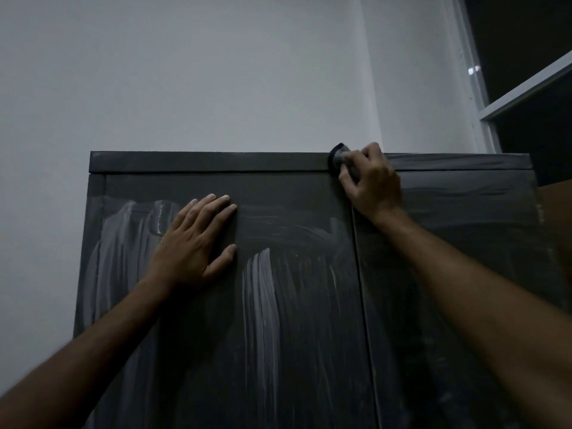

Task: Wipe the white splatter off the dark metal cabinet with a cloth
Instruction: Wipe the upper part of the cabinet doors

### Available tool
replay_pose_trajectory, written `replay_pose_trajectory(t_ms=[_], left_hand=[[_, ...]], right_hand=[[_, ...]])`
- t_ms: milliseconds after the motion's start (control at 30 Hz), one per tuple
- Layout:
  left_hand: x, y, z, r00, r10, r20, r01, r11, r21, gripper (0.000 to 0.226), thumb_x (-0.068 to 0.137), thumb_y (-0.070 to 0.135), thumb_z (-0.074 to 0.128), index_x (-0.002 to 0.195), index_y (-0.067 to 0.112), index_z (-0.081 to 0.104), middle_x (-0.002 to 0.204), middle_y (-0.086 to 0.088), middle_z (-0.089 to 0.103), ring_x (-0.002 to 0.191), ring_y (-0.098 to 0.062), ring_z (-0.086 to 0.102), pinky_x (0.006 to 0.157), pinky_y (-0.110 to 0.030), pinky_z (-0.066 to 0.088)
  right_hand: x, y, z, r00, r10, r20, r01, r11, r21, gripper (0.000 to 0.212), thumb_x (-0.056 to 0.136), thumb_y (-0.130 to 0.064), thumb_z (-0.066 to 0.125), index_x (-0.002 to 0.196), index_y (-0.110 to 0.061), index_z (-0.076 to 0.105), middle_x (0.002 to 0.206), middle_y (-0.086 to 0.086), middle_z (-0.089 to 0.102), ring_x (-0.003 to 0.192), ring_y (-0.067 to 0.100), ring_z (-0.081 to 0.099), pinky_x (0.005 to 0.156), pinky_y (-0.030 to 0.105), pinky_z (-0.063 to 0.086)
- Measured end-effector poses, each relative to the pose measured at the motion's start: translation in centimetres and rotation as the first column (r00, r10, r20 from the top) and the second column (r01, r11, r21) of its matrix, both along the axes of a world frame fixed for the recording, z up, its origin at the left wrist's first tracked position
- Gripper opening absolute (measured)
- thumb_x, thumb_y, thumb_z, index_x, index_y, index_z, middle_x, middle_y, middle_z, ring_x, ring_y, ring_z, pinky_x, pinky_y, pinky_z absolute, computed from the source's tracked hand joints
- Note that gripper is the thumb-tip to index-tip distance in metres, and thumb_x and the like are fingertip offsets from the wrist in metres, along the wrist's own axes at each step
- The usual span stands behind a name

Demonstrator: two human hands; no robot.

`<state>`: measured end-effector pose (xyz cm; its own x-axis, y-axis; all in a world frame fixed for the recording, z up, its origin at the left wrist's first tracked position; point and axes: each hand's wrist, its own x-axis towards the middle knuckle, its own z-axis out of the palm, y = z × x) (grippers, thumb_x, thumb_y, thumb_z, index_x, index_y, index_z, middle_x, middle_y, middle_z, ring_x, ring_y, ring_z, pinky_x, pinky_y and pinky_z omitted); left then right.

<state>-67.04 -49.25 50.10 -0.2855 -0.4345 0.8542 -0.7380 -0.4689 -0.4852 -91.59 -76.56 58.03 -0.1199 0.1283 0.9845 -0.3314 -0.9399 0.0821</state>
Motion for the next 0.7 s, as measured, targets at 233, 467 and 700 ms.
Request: replay_pose_trajectory(t_ms=[233,467,700], left_hand=[[0.0,-0.1,-0.1,1.0,-0.006,0.011,0.006,1.0,-0.009,0.076,0.1,0.059,0.039,0.159,0.011,0.038,0.165,-0.013,0.036,0.156,-0.031,0.028,0.128,-0.051,0.021],[-0.2,0.0,-0.2,1.0,0.005,0.015,-0.005,1.0,-0.021,0.077,0.099,0.059,0.04,0.159,0.011,0.039,0.164,-0.014,0.037,0.156,-0.032,0.028,0.129,-0.05,0.02],[-0.9,0.0,-0.2,1.0,0.008,0.004,-0.008,0.999,-0.032,0.076,0.098,0.057,0.042,0.157,0.009,0.041,0.163,-0.015,0.038,0.155,-0.033,0.03,0.128,-0.05,0.021]], right_hand=[[-0.7,-1.4,-3.2,0.973,-0.062,-0.224,0.004,0.968,-0.252,0.018,0.09,-0.029,0.064,0.105,-0.02,0.071,0.099,0.009,0.057,0.084,0.031,0.061,0.059,0.039,0.053],[-0.1,-1.6,-1.2,0.999,0.0,-0.048,-0.004,0.998,-0.067,0.018,0.096,-0.029,0.061,0.109,-0.02,0.068,0.102,0.01,0.052,0.089,0.03,0.057,0.063,0.037,0.05],[-3.4,-5.2,-0.2,1.0,0.007,0.03,-0.009,0.998,0.065,0.021,0.093,-0.032,0.059,0.108,-0.019,0.066,0.106,0.012,0.054,0.089,0.034,0.06,0.064,0.044,0.055]])
